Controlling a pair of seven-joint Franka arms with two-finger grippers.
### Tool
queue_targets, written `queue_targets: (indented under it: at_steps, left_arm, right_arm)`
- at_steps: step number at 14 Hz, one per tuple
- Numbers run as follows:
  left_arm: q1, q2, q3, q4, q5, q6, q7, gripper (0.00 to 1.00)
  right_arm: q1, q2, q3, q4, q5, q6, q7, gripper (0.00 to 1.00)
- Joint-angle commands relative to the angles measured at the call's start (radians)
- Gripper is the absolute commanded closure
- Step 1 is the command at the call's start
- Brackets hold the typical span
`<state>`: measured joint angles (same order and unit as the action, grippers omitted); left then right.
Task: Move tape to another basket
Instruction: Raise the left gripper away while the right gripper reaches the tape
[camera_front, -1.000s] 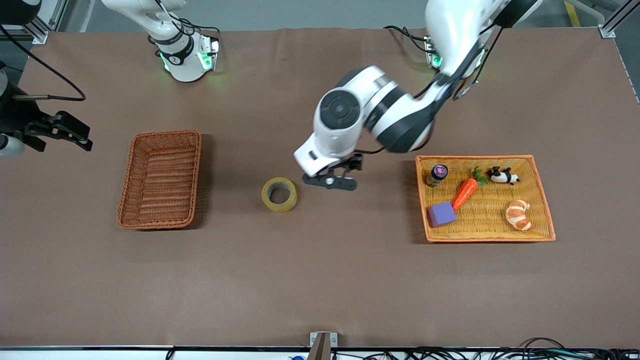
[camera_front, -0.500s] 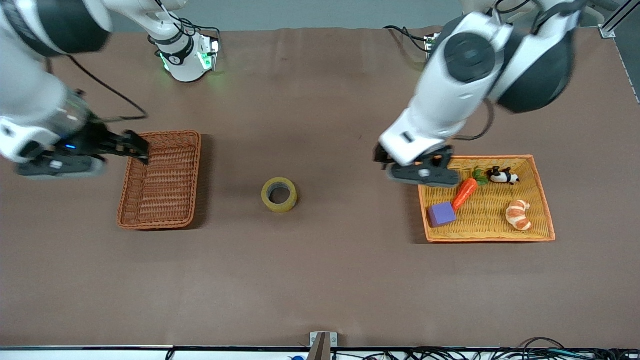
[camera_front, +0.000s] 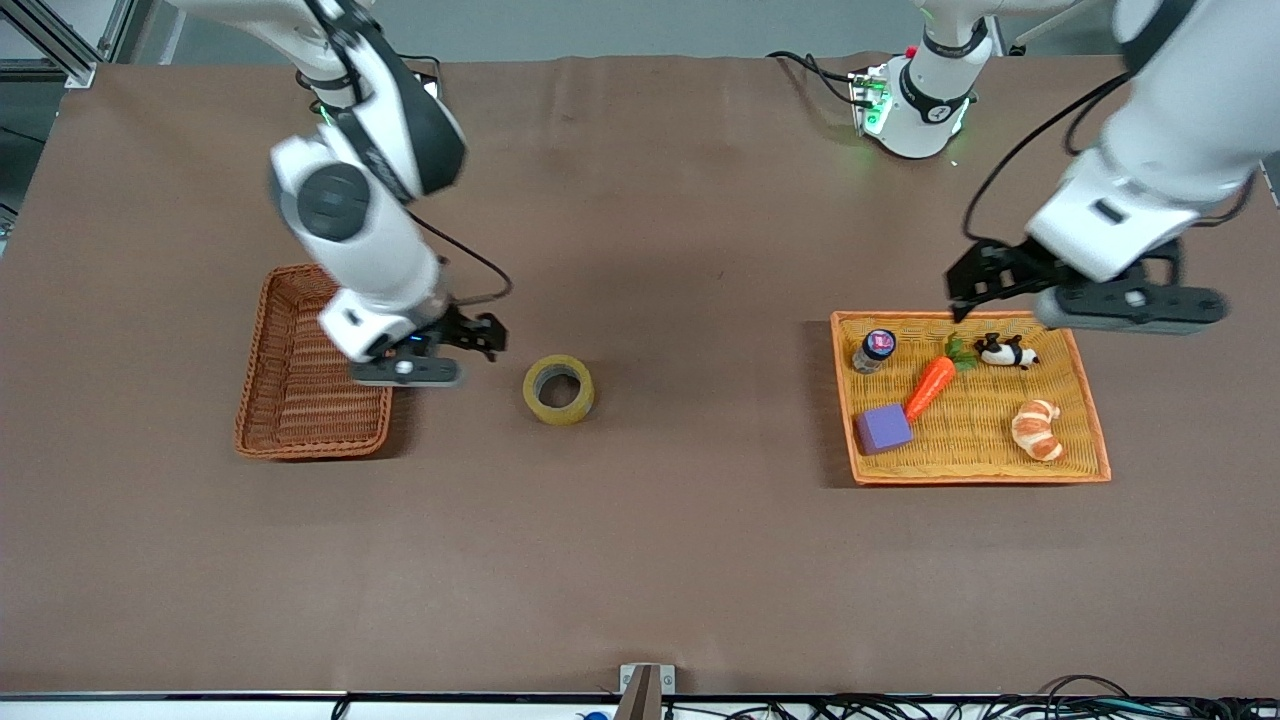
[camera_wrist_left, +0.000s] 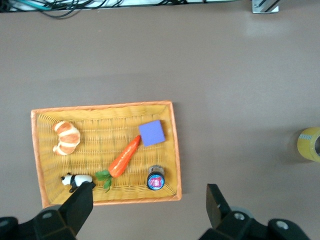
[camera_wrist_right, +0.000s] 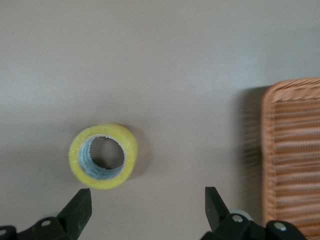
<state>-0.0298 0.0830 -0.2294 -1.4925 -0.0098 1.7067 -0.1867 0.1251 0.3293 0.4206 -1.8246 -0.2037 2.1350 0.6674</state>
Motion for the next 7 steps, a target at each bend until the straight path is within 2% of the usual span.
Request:
queue_targets:
  at_steps: [1, 3, 7]
  left_arm:
    - [-0.038, -0.149, 0.102, -0.178, -0.071, 0.030, 0.024, 0.00]
    - [-0.055, -0.186, 0.125, -0.233, -0.073, 0.045, 0.024, 0.00]
    - [-0.065, -0.155, 0.130, -0.229, -0.058, 0.056, 0.013, 0.00]
  right_arm:
    - [0.002, 0.134, 0.053, 0.007, -0.147, 0.083, 0.159, 0.00]
    - [0.018, 0.174, 0.060, 0.010, -0.226, 0.094, 0.222, 0.00]
    - [0.025, 0.270, 0.060, 0.007, -0.292, 0.184, 0.222, 0.00]
